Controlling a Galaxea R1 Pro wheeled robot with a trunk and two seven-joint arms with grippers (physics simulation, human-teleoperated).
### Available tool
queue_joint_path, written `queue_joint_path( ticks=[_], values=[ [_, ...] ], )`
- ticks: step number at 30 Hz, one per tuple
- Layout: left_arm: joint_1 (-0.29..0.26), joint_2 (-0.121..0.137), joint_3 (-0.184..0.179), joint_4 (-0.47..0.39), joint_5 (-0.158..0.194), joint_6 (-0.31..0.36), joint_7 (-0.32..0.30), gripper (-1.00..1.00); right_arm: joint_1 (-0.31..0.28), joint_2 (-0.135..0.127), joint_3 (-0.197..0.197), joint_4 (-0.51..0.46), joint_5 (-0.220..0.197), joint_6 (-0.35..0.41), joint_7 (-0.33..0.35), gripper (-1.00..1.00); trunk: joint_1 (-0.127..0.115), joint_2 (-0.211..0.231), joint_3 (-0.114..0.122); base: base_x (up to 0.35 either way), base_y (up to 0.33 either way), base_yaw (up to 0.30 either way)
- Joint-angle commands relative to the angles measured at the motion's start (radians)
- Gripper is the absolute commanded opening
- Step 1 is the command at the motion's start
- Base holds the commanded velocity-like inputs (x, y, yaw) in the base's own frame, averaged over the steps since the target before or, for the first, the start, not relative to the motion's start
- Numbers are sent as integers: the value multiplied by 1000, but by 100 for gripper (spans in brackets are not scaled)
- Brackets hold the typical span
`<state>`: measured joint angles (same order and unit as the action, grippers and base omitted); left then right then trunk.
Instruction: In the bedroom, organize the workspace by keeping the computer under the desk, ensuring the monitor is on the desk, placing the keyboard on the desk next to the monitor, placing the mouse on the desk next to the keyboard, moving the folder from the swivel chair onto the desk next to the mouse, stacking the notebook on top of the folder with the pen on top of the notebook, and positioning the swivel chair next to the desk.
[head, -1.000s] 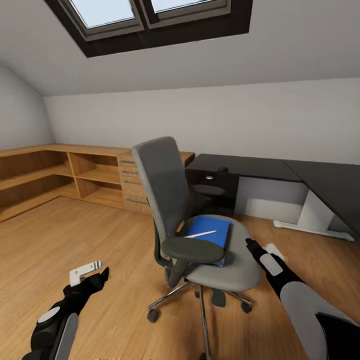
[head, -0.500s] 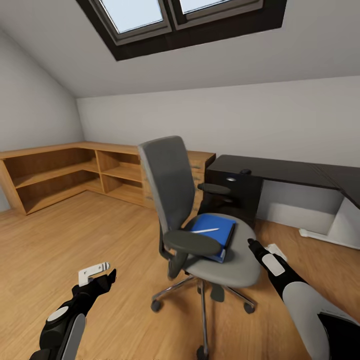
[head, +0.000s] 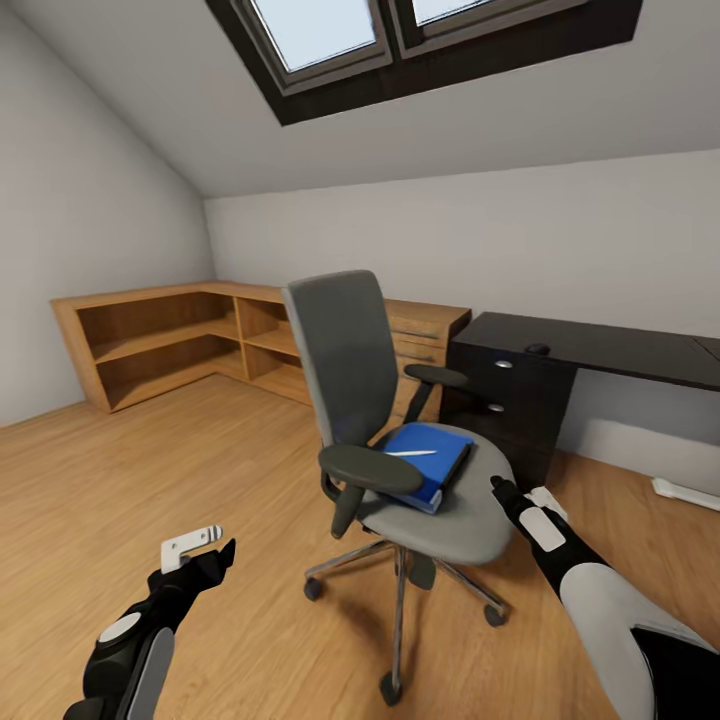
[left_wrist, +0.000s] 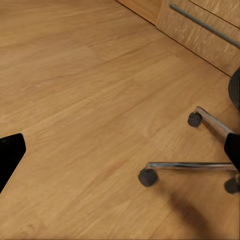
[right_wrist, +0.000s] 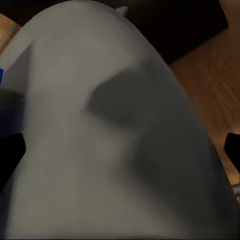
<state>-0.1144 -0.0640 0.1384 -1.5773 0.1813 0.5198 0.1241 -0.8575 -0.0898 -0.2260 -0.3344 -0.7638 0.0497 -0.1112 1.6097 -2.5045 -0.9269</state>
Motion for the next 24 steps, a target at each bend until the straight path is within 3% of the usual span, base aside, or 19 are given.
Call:
queue_joint_path(
  ticks=[1,21,24],
  values=[
    [-1,0,-4,-1,10,5,8,100,0,0,-1,-3,-9,5,-4,100,0,0,-1,0,0,44],
    [-1,0,-17,0,10,5,9,100,0,-8,-4,-6,-11,9,-5,100,0,0,-1,0,0,4],
    [-1,1,-16,0,10,5,9,100,0,-33,-4,-5,-11,9,-4,100,0,0,-1,0,0,-13]
  ],
)
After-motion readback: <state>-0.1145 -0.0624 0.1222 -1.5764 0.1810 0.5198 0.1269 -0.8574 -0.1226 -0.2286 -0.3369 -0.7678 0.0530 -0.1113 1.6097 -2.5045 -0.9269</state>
